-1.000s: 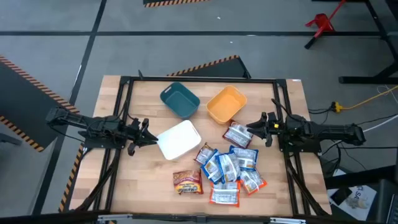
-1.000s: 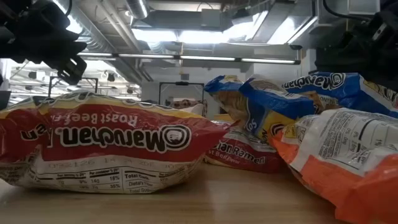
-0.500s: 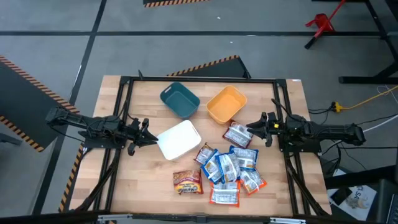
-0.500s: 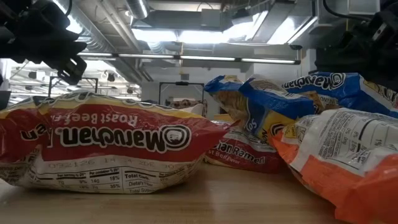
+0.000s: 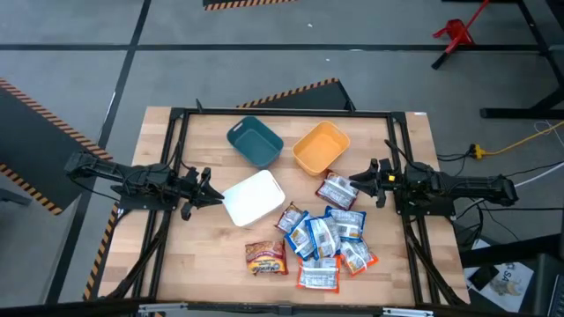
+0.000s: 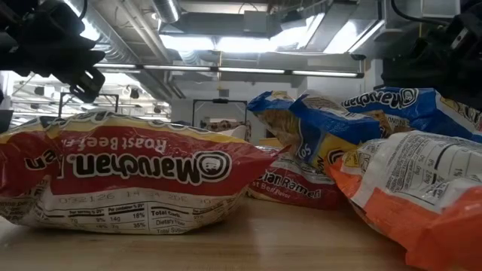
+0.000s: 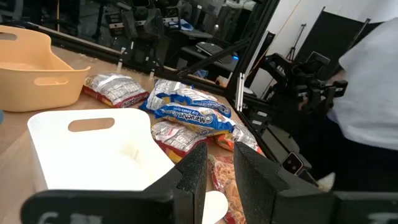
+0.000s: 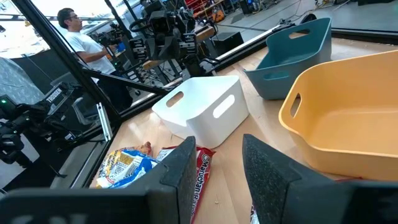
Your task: Sort Maruchan noodles
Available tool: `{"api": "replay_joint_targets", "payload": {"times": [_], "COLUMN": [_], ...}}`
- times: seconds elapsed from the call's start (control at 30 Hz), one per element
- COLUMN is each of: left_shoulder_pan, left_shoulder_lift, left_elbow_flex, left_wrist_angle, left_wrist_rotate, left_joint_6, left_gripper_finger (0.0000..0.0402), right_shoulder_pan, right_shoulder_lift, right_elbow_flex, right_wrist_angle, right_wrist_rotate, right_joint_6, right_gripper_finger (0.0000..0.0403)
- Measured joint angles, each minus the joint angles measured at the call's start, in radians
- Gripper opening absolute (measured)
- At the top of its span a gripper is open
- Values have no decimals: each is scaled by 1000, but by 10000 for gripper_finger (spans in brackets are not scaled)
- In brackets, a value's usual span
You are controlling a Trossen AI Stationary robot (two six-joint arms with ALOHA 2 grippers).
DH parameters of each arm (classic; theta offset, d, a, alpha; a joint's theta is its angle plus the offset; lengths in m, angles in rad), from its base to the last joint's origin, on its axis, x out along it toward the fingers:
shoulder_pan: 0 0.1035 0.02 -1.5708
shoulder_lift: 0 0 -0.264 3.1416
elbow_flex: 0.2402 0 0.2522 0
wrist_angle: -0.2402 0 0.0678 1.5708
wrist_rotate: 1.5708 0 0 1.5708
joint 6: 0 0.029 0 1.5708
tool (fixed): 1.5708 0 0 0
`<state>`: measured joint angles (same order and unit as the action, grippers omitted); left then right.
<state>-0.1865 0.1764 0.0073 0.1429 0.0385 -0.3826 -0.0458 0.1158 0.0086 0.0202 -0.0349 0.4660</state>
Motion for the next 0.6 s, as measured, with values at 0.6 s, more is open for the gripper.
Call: {"api": "replay_joint_targets", "payload": {"times": [0.6], "left_shoulder_pan": [1], "left_shoulder_lift": [0], "left_elbow_flex": [0], "left_wrist_angle": [0], "left_wrist_rotate": [-26], "left_joint_6": [120], "left_gripper_finger": [73], "right_shoulder_pan": [0], "right_shoulder_lift": [0], "right_elbow_flex": [0], "right_wrist_angle": [32], "right_wrist_rotate": [-36], "right_joint_6": [375], "right_gripper_finger": [117]}}
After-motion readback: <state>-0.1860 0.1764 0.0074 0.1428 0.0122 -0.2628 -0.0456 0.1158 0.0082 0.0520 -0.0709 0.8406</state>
